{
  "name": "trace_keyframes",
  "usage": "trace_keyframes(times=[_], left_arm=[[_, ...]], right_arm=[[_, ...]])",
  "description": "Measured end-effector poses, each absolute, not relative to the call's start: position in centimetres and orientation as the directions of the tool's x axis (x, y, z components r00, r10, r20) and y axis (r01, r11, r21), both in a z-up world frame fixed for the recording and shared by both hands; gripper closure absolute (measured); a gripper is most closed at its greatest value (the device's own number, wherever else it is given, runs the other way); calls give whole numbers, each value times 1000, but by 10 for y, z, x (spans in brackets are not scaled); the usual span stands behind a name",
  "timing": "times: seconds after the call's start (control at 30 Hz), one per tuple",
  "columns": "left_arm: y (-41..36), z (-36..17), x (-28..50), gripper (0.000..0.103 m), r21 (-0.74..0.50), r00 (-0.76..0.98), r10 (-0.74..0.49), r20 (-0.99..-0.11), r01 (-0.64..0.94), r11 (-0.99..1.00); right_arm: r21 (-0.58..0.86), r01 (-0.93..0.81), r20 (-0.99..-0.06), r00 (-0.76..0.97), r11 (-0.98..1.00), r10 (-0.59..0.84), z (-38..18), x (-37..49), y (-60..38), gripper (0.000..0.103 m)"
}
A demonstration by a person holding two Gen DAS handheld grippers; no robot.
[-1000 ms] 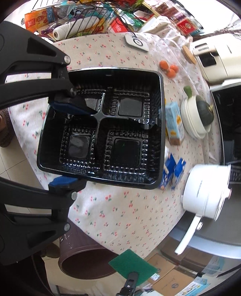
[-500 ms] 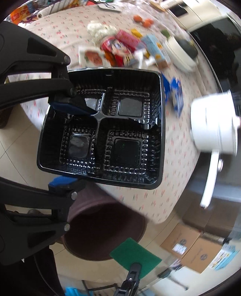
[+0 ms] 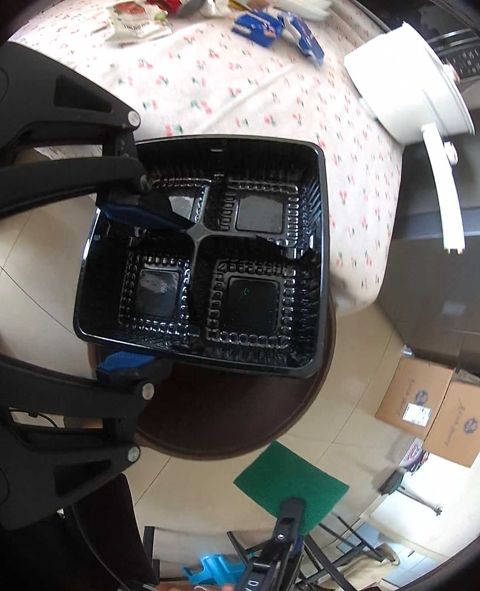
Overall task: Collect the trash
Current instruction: 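Carry the tray and sponge over the bin and open both grippers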
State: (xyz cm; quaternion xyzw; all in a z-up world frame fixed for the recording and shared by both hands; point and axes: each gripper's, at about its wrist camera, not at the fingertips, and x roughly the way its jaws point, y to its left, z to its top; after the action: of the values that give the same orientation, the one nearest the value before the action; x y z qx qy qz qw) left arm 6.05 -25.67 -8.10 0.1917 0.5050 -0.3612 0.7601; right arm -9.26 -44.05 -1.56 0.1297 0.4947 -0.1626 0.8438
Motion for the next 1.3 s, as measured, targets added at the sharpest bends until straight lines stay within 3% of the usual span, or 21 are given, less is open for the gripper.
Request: trace_keyframes(times=[0.27,0.33,0.4,0.43,1.03,1.1,1.23,1.3], left_arm=[[-288,-92,49,41,-142,139,-407,-903,797,588],[-290,-91,47,21,-143,139,-411,-901,799,585],[-287,-87,44,8,-143,157,-431,-889,797,587],[-284,-85,44,6,-150,156,-439,-885,797,585],[-179,-55,58,6,-65,318,-345,-883,646,761],[-163,-50,59,5,-60,338,-338,-878,623,780],[-134,-45,64,5,-58,368,-325,-871,580,813],[-120,-42,67,5,-59,380,-316,-869,555,830]], right_arm=[[13,394,-880,440,919,-176,-21,-102,-445,75],[13,397,-883,435,918,-176,-22,-103,-447,75],[12,398,-885,431,917,-175,-23,-104,-448,75],[13,397,-886,431,918,-174,-24,-104,-449,75],[2,297,-914,388,955,-119,-35,-58,-405,73],[-3,283,-918,379,959,-115,-36,-49,-395,71],[-10,272,-910,397,962,-122,-32,-35,-376,37],[0,269,-905,409,963,-114,-29,-29,-367,33]])
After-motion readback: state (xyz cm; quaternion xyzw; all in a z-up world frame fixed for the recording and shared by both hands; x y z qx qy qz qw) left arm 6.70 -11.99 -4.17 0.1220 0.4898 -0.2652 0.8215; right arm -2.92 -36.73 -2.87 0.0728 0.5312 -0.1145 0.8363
